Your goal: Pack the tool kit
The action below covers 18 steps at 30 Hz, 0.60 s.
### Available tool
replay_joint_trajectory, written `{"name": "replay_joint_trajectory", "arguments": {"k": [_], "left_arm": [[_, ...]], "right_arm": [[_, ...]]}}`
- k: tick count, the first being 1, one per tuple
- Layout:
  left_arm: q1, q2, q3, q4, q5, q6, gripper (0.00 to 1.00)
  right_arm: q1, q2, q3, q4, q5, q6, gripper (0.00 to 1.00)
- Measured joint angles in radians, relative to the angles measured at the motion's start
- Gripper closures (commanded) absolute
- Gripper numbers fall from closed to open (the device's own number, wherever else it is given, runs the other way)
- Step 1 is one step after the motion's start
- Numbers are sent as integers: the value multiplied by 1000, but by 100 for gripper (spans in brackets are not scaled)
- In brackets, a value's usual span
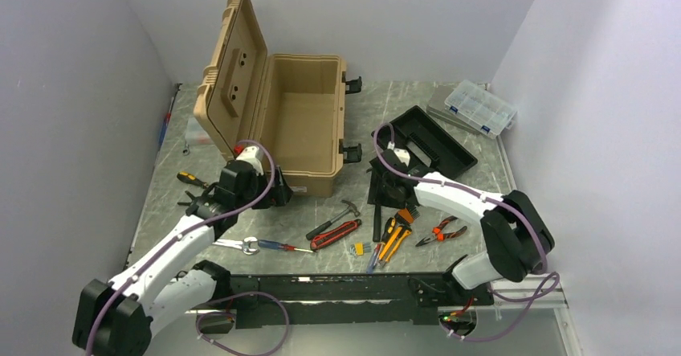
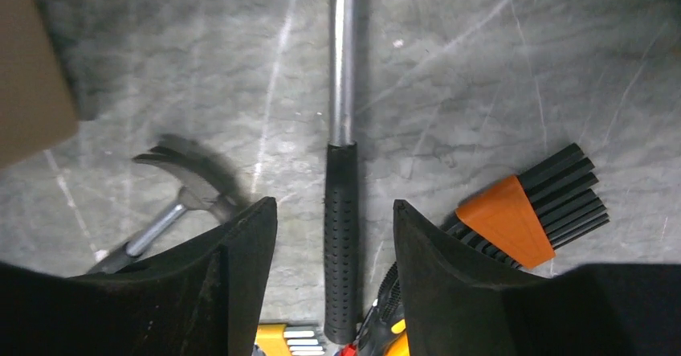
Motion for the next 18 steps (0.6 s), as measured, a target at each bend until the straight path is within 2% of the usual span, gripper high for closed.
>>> {"name": "replay_joint_trajectory", "arguments": {"k": [4,9,14,15,16,18], "left_arm": [[-21,-60,3,-37,5,12,3],[-23,-35,40,-92,8,17,1],[-48,10,117,-210,-4,15,1],[-66,15,140,-241,-16,15,1],[-80,16,154,-258,-26,15,1],[-109,10,184,-279,-47,18,1]], "right_arm": [[1,35,-34,7,-4,18,46],[1,82,-38,30,-9,23,51],[1,113,-19,66,-11,18,79],[1,120,-16,75,-12,19,91],[1,124,-13,83,-16,18,99],[0,130,-8,88,-22,18,100]]}}
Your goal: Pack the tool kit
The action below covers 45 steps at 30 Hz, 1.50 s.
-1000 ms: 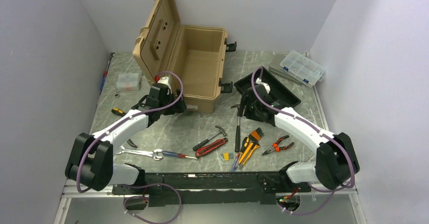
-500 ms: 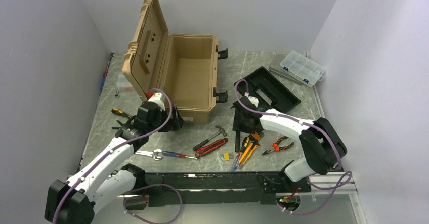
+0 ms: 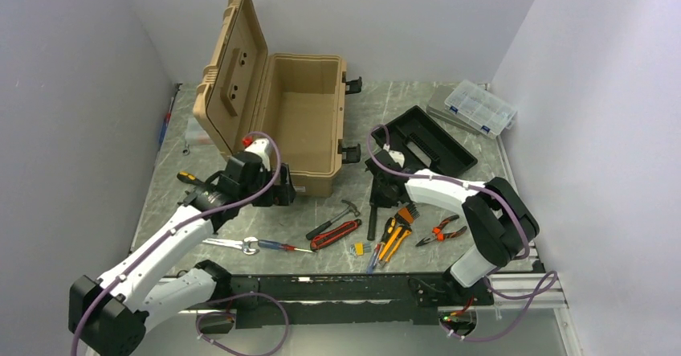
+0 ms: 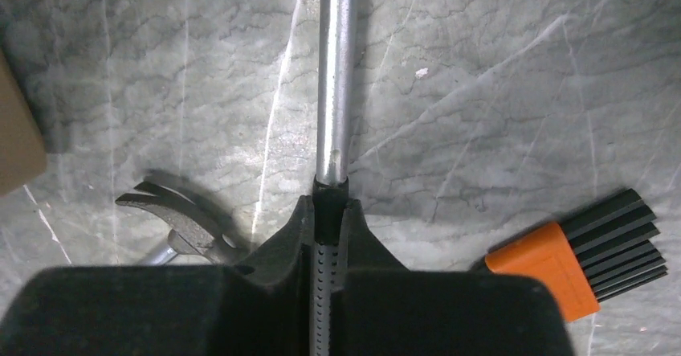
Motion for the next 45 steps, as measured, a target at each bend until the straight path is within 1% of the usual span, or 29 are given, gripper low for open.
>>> {"name": "replay_joint_trajectory", "arguments": {"k": [3,7,13,16,20,25,30,35,38,42,45], "left_arm": [[-25,-33,43,0,-24,3,1],[-40,-91,84,-47,-36,13,1],[-86,-167,109,-122,-24,56,1],[-122,-229,110,-143,12,90,1],[-165,-293,111,-163,68,131,2],[-215,-300,104,-173,90,140,4],[-264,-315,56,-150,93,133,5],[-288,-321,37,-148,92,130,5],[-301,-322,28,-144,91,130,5],[-315,-328,13,-141,86,128,5],[-323,-342,-2,-134,76,120,5]], "right_arm": [[0,0,2,2,-9,1,100],[0,-7,8,-16,-3,-5,100],[1,-99,67,-114,38,-26,100],[1,-171,132,-154,63,-42,100],[1,-225,243,-191,90,-64,100],[1,-242,357,-219,98,-84,100],[1,-240,438,-235,84,-106,100],[5,-214,544,-224,54,-124,100],[12,-158,627,-182,23,-133,100],[32,-27,765,-117,-19,-142,100],[43,102,860,-73,-49,-137,100]]}}
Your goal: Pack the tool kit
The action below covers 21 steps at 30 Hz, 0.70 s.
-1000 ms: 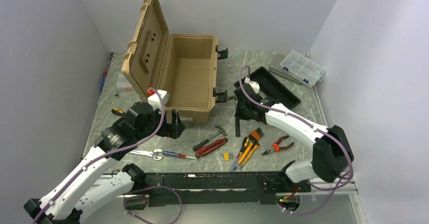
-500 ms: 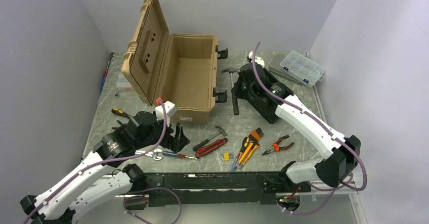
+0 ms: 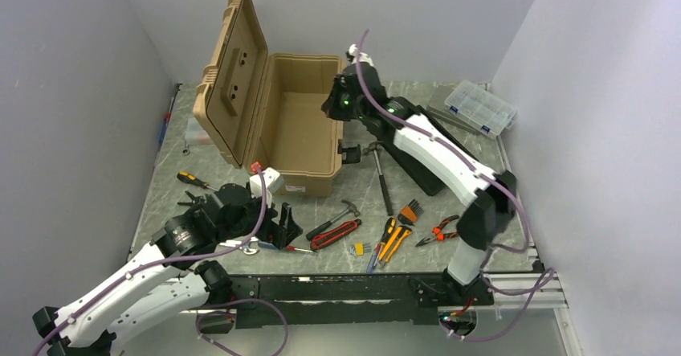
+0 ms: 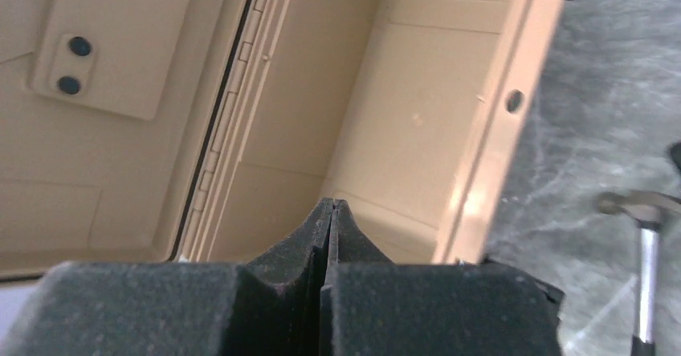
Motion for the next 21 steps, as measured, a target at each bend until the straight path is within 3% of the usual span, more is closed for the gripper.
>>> {"name": "replay_joint_trajectory", "arguments": {"k": [3,9,15,21], "left_arm": [[-2,-13,-13,4,-11,-13,5],[-4,-29,-22,4,-29,-19,5],[-6,-30,-23,5,-33,-16,5],[-10,-21,-23,32,-32,-10,5]], "right_arm": [[5,130,93,2,-25,5,98],[4,191,66,-18,-17,3,70],[-25,-24,-196,-33,48,-35,38],[-51,-369,-541,-43,114,-45,29]]}}
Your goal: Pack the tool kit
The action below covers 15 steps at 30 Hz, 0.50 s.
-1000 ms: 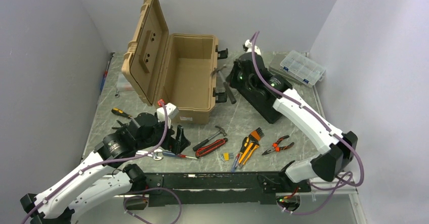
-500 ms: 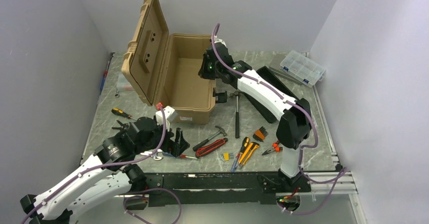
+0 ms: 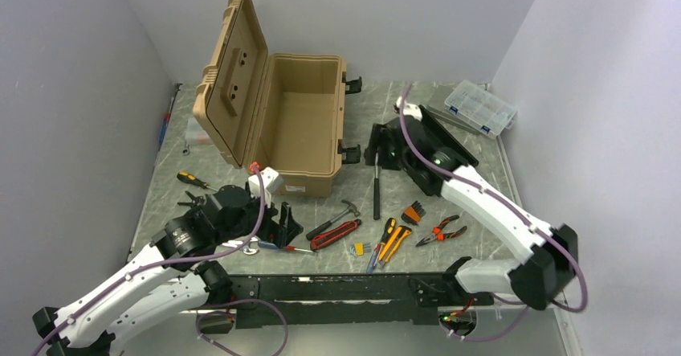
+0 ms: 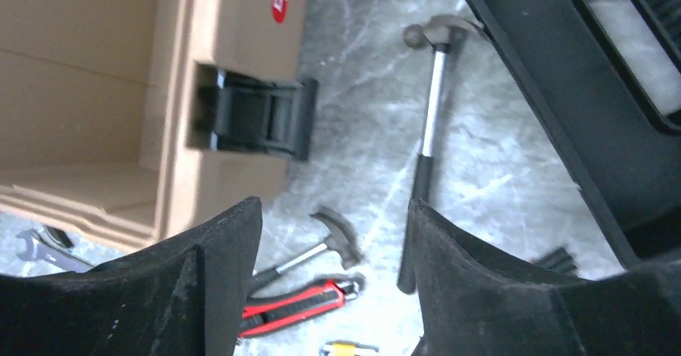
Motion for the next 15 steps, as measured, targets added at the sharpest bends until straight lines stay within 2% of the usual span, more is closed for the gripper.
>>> {"name": "replay_joint_trajectory", "arguments": {"k": [3,7,8,11,15], "left_arm": [[-2,16,0,6,0,4,6],[-6,40,0,16,0,20,6],[-7,43,0,18,0,22,6],[-11,48,1,27,0,27,6],[-14,50,19,31,-2,33,6]], "right_arm": [[-1,-117,-111,-10,16,1,25],[-3,-170,-222,-9,26,12,3],[-3,-164,-241,-10,25,16,1],[-4,-117,-283,-4,23,24,1],[-4,-8,-289,29,26,34,7]]}}
